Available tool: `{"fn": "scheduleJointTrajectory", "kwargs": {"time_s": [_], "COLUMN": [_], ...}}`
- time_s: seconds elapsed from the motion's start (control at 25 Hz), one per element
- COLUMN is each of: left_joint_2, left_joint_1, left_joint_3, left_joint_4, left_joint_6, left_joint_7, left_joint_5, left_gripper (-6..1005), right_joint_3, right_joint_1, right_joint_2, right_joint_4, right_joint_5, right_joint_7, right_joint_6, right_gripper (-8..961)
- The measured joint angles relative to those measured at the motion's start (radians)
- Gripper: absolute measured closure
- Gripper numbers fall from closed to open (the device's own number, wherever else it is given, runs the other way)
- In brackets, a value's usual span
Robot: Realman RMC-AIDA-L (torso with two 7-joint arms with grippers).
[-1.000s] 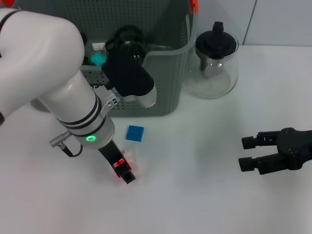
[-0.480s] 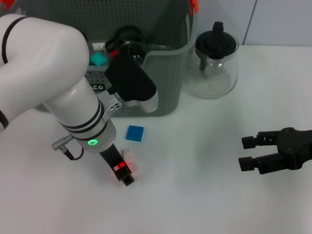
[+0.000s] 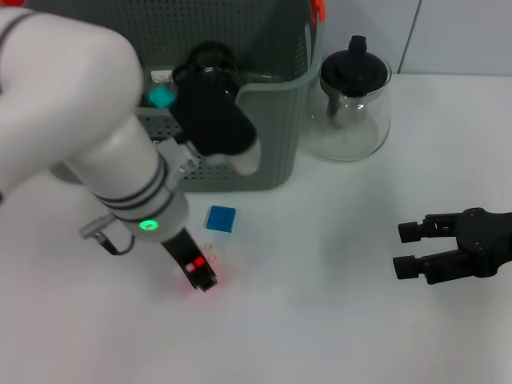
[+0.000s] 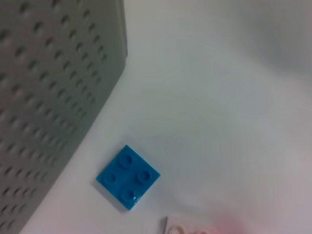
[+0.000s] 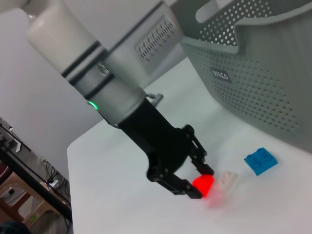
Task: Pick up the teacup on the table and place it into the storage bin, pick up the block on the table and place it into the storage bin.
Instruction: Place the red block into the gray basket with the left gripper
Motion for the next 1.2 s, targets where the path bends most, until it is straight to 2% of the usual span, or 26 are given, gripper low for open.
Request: {"fn": "scheduleJointTrajectory", "kwargs": {"time_s": [0.08,0.16,0.28,0.36,0.44,0.56,0.64,0.8,0.96,1.2], "left_joint_2": [0.000,0.000,0.005,0.021,0.042,0.088,0.117,0.143,0.138,0.121], "left_joint_1": [0.029,0.062,0.085,0.058,0.017,-0.051,-0.089,-0.147,-0.182,-0.194], "left_joint_3": [-0.053,-0.154,-0.361,-0.559,-0.712,-0.839,-0.840,-0.818,-0.785,-0.657], "left_joint_4": [0.073,0.168,0.297,0.339,0.332,0.278,0.233,0.131,0.036,-0.050], "left_joint_6": [0.060,0.138,0.264,0.337,0.363,0.307,0.199,0.007,-0.166,-0.354], "left_joint_7": [0.008,0.036,0.095,0.146,0.181,0.213,0.217,0.208,0.194,0.104], "left_joint_5": [0.000,-0.026,-0.162,-0.343,-0.490,-0.627,-0.617,-0.476,-0.312,-0.085], "left_gripper": [594,594,593,592,589,585,583,578,572,565], "right_joint_3": [0.000,0.000,0.001,0.002,0.002,-0.001,-0.002,-0.003,-0.004,-0.005], "right_joint_1": [0.000,0.000,0.000,0.000,0.001,0.002,0.002,0.003,0.004,0.006], "right_joint_2": [0.000,0.000,0.000,0.001,0.004,0.007,0.007,0.008,0.009,0.009], "right_joint_4": [0.000,0.000,0.000,0.001,0.004,0.005,0.005,0.005,0.006,0.006], "right_joint_5": [0.000,0.000,0.000,0.000,0.000,0.000,0.000,0.000,0.000,0.000], "right_joint_7": [0.000,0.000,-0.001,-0.007,-0.014,-0.016,-0.016,-0.018,-0.024,-0.024], "right_joint_6": [0.000,0.000,0.000,0.000,0.003,0.011,0.012,0.013,0.014,0.014], "right_gripper": [10,10,9,9,9,9,11,11,11,11]}}
